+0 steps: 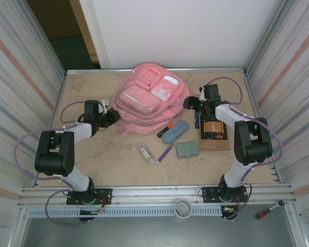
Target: Pack the student bag
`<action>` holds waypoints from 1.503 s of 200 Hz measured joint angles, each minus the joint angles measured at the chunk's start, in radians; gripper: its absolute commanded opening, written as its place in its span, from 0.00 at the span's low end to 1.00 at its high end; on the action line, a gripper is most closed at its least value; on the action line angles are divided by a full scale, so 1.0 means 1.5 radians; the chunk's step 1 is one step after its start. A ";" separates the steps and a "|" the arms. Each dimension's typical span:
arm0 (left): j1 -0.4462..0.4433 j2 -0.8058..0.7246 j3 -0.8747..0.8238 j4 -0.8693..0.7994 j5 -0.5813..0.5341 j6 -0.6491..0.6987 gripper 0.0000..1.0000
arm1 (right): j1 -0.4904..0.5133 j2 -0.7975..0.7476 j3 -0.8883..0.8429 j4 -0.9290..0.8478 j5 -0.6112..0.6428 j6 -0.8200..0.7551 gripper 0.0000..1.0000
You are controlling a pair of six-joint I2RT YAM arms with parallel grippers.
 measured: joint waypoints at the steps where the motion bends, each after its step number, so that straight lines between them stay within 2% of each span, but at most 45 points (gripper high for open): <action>1: 0.003 -0.001 0.000 -0.001 0.001 0.000 0.00 | 0.001 0.003 0.002 0.001 -0.001 0.002 0.79; 23: 0.028 -0.010 -0.001 -0.008 0.023 0.005 0.00 | 0.030 0.095 0.079 0.010 -0.002 0.055 0.76; 39: 0.042 -0.011 -0.001 -0.016 0.045 0.008 0.00 | 0.046 0.153 0.129 0.023 0.000 0.099 0.70; 75: 0.063 -0.008 0.003 -0.035 0.071 0.015 0.00 | 0.048 0.215 0.158 0.045 -0.007 0.166 0.67; 112: 0.063 0.012 0.017 -0.037 0.080 0.020 0.00 | 0.048 0.225 0.169 0.050 -0.012 0.189 0.61; 132: 0.063 0.016 0.018 -0.037 0.081 0.022 0.00 | 0.040 0.224 0.146 0.082 -0.044 0.208 0.67; 155: 0.063 0.018 0.020 -0.038 0.081 0.022 0.00 | 0.033 0.202 0.099 0.135 -0.078 0.228 0.69; 167: 0.063 0.018 0.021 -0.037 0.081 0.022 0.00 | 0.033 0.191 0.079 0.146 -0.091 0.235 0.65; 175: 0.062 0.019 0.021 -0.037 0.081 0.022 0.00 | 0.035 0.189 0.073 0.154 -0.096 0.237 0.59; 187: 0.062 0.023 0.021 -0.036 0.081 0.022 0.09 | 0.040 0.191 0.073 0.156 -0.107 0.247 0.43; 202: 0.062 0.032 0.027 -0.035 0.081 0.025 0.33 | 0.047 0.195 0.073 0.164 -0.118 0.262 0.24; 213: 0.062 0.037 0.036 -0.036 0.080 0.022 0.46 | 0.048 0.196 0.069 0.175 -0.127 0.282 0.16; 224: 0.062 0.038 0.051 -0.045 0.081 0.028 0.55 | 0.048 0.190 0.058 0.201 -0.137 0.302 0.11; 253: 0.079 -0.013 0.062 -0.094 0.025 0.045 0.67 | 0.054 0.121 -0.016 0.241 -0.130 0.372 0.06; 275: 0.098 -0.172 0.010 -0.139 -0.082 0.054 0.73 | 0.072 0.029 -0.055 0.238 -0.092 0.409 0.06; 287: 0.072 -0.273 -0.013 -0.160 -0.141 0.063 0.72 | 0.088 -0.007 -0.056 0.240 -0.070 0.422 0.06; 300: 0.003 -0.376 -0.033 -0.166 -0.190 0.079 0.67 | 0.110 -0.036 -0.056 0.246 -0.048 0.435 0.06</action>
